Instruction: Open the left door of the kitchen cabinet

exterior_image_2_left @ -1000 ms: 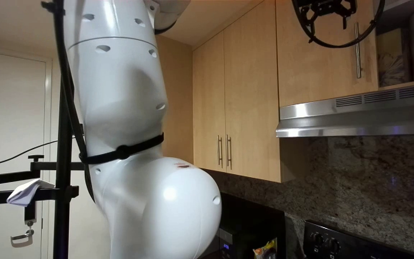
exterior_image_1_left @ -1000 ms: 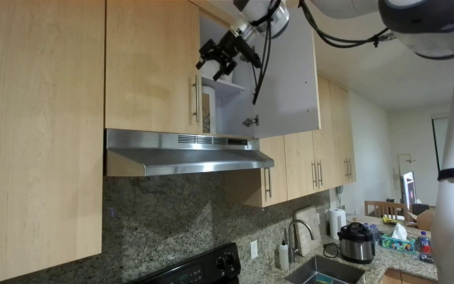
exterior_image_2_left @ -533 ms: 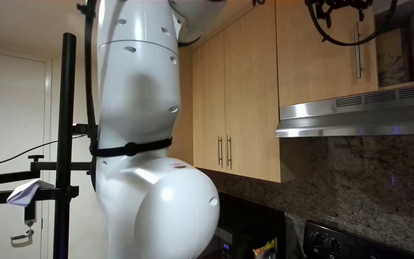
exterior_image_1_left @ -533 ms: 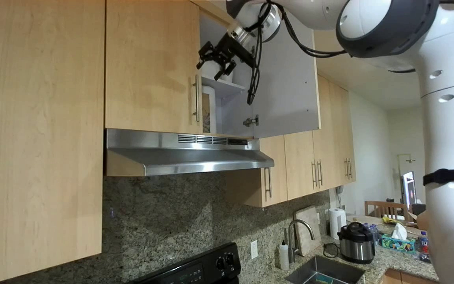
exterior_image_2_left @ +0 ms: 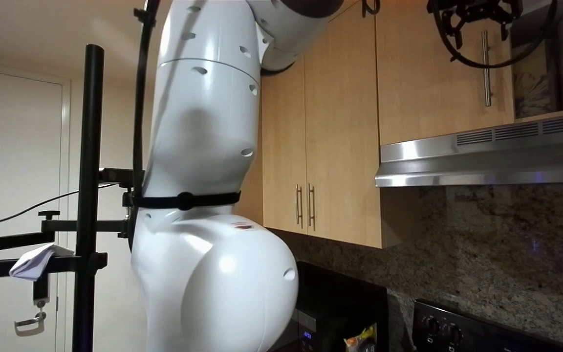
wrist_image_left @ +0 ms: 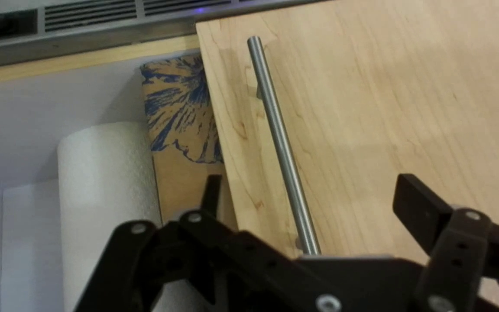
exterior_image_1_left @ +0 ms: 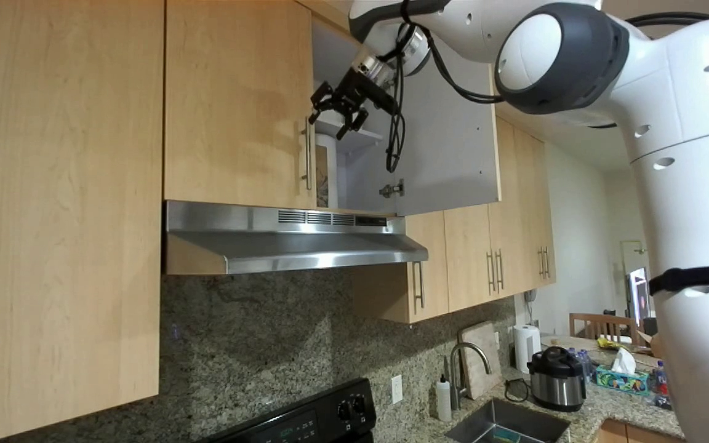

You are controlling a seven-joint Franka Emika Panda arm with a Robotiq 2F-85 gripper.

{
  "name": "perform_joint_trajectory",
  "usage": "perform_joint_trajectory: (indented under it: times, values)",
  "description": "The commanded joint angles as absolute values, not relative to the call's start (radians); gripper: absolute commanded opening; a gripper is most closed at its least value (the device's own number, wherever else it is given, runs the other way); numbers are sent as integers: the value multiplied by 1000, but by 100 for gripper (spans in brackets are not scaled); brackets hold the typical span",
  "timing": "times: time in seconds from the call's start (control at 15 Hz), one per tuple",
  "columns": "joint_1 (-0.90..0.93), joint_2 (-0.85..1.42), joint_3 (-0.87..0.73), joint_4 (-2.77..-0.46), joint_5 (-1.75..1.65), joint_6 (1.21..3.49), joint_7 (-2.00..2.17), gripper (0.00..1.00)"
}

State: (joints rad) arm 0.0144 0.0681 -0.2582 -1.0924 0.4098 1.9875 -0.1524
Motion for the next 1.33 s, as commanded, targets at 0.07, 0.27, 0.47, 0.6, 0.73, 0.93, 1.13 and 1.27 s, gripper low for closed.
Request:
perform_joint_trajectory:
  times: [0.07, 0.27, 0.47, 0.6, 0.73, 0.93, 1.13, 1.27]
  values:
    - [-20, 69, -276, -1081, 540, 1814, -254, 100]
    - [-28, 51, -289, -1128, 599, 1825, -319, 100]
    - [-23, 63, -293, -1165, 603, 1871, -385, 100]
    - [-23, 76, -293, -1182, 591, 1858, -409, 100]
    - [-25, 72, -295, -1219, 601, 1861, -424, 100]
    - [-25, 64, -292, -1257, 623, 1871, -490, 100]
    - [-29, 59, -290, -1255, 667, 1827, -576, 100]
    - [-27, 59, -289, -1250, 705, 1827, -627, 100]
